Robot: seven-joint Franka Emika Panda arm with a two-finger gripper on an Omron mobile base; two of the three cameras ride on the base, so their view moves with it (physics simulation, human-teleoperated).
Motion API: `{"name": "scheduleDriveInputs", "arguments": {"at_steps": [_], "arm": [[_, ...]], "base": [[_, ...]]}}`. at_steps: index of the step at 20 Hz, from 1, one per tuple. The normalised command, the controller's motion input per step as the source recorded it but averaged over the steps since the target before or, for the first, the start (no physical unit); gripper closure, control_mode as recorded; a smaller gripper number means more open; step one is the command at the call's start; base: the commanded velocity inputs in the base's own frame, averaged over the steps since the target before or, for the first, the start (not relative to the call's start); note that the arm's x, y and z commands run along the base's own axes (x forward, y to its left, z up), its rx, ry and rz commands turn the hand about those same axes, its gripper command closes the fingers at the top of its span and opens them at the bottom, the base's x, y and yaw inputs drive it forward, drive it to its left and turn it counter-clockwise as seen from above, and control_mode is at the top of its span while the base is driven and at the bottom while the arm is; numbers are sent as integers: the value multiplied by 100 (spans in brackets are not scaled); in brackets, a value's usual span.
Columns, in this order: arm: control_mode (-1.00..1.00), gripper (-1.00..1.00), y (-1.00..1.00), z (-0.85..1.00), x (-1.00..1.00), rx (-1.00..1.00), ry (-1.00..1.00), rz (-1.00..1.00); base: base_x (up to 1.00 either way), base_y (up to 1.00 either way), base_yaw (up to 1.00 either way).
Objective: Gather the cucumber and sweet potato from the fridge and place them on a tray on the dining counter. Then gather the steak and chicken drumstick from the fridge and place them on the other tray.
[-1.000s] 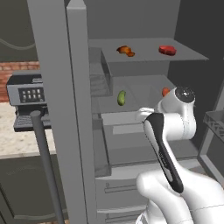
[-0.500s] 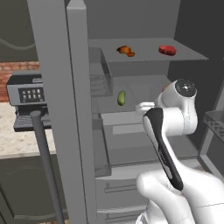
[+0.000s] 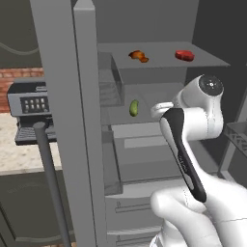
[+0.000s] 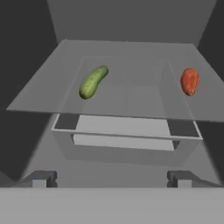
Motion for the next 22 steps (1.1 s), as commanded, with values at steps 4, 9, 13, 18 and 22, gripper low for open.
{"name": "scheduleDriveInputs", "arguments": {"at_steps": [4,9,13,18,22], "arm": [[-100,-100,0,41,0,0,-12,8],[-100,-100,0,41,0,0,-14,3],[-100,-100,0,35,0,0,-18,0],[-100,-100,0,34,1,0,-14,0],[-100,-100,0,37,8,0,-9,0]], "base": [[0,0,0],[0,0,0],[0,0,0],[0,0,0],[0,0,0]]}}
